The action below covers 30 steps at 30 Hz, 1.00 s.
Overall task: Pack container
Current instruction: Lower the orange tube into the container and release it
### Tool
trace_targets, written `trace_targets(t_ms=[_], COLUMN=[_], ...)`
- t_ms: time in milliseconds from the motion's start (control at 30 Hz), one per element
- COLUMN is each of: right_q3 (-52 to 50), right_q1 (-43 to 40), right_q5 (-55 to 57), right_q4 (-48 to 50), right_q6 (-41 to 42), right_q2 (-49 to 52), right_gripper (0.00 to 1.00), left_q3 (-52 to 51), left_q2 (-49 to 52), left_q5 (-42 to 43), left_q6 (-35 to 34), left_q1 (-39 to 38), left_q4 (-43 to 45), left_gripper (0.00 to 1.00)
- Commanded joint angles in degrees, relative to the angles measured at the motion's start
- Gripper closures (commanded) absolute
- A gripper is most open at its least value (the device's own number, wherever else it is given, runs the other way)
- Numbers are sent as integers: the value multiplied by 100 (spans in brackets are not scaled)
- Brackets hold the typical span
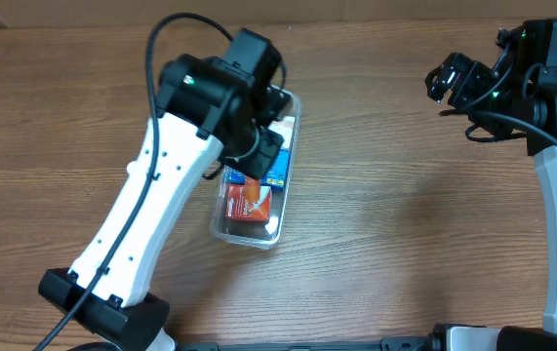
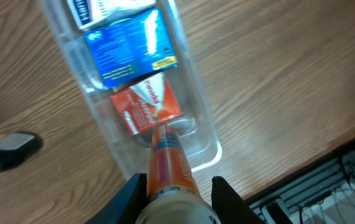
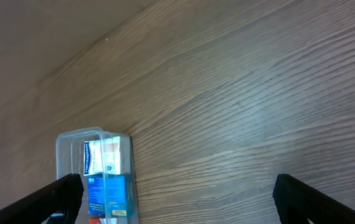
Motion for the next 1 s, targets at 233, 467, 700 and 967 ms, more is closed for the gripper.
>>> trace_targets(t_ms=[233, 467, 700, 967], right_q3=[48, 48, 48, 48], right_q1=[-15, -15, -15, -15], right_q5=[-26, -26, -26, -26], right_q4=[15, 15, 15, 17], right_q6=[28, 26, 26, 26], right_q2=[-52, -52, -52, -52], right_gripper=[0, 0, 0, 0], left_q3=[-459, -1543, -2212, -2253], left_q2=[-138, -138, -138, -138], left_q5=[-151, -85, 219, 214], left_q6=[431, 385, 468, 560], left_q1=[-160, -162, -155, -155], left_q4=[1182, 2009, 2531, 2747], left_gripper=[77, 78, 78, 78])
